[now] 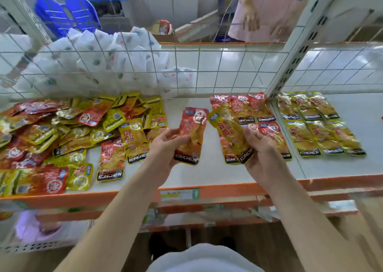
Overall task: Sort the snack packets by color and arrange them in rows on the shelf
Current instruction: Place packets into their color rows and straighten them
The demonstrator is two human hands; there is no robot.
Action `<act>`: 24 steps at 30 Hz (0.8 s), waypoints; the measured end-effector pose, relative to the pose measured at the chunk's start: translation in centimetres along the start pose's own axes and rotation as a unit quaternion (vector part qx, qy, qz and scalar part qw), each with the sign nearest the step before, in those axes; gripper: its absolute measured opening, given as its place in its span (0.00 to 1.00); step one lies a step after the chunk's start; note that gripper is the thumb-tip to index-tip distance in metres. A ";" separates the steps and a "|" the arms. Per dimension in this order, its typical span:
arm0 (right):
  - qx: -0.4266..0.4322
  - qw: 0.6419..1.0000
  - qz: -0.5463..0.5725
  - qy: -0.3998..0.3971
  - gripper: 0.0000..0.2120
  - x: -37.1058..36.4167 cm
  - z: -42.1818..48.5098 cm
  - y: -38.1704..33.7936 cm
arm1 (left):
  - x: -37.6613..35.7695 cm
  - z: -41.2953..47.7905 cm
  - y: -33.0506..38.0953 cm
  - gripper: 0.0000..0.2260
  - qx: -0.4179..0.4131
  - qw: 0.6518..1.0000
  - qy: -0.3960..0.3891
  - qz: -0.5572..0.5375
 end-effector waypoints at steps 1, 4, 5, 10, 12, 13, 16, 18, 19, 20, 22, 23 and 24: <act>-0.009 1.000 0.000 0.001 0.09 0.7 -0.2 0.1 | -0.6 -0.1 -0.5 0.09 -0.008 1.000 0.005 0.019; -0.011 1.000 -0.007 0.015 0.08 3.0 -0.7 0.4 | -2.4 -0.7 -1.6 0.06 -0.028 0.997 0.035 0.059; -0.009 1.000 0.004 0.011 0.09 3.6 -1.0 0.3 | -2.9 -0.9 -1.9 0.06 -0.033 0.996 0.050 0.072; 0.000 0.997 -0.075 -0.013 0.17 5.8 -1.6 -0.9 | -4.5 -2.3 -3.4 0.07 -0.061 0.984 0.099 0.138; 0.009 0.991 -0.137 0.004 0.13 6.4 -1.5 -1.2 | -5.0 -3.0 -3.9 0.07 -0.074 0.976 0.116 0.168; 0.008 0.987 -0.163 0.010 0.12 6.7 -1.3 -1.1 | -5.1 -3.3 -4.2 0.08 -0.078 0.973 0.123 0.180; 0.004 0.981 -0.193 0.003 0.07 7.4 -1.1 -0.8 | -5.5 -4.1 -4.9 0.09 -0.091 0.963 0.138 0.214; 0.025 0.971 -0.237 0.010 0.04 7.8 -0.9 -0.5 | -5.8 -4.4 -5.1 0.08 -0.102 0.956 0.145 0.234; 0.036 0.965 -0.259 0.017 0.04 7.9 -0.8 -0.3 | -5.8 -4.5 -5.2 0.08 -0.109 0.953 0.144 0.242; 0.046 0.961 -0.272 0.022 0.03 7.9 -0.7 -0.1 | -5.8 -4.5 -5.3 0.09 -0.117 0.950 0.142 0.254; 0.070 0.953 -0.293 0.034 0.04 7.7 -0.4 0.5 | -5.6 -4.2 -5.4 0.10 -0.136 0.938 0.135 0.290; 0.085 0.947 -0.306 0.045 0.04 7.6 -0.2 0.7 | -5.5 -3.8 -5.6 0.09 -0.150 0.927 0.128 0.319; 0.098 0.943 -0.314 0.058 0.03 7.6 0.1 1.0 | -5.4 -3.4 -5.6 0.09 -0.167 0.913 0.122 0.352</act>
Point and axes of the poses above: each hand's wrist, its own z-axis towards the middle knuckle, its own x-axis out of the back of the hand, y = z × x, the point moved 2 cm from there along z, towards the middle knuckle, and after that the axes turned 12 degrees about -x, right-handed, at the moved point
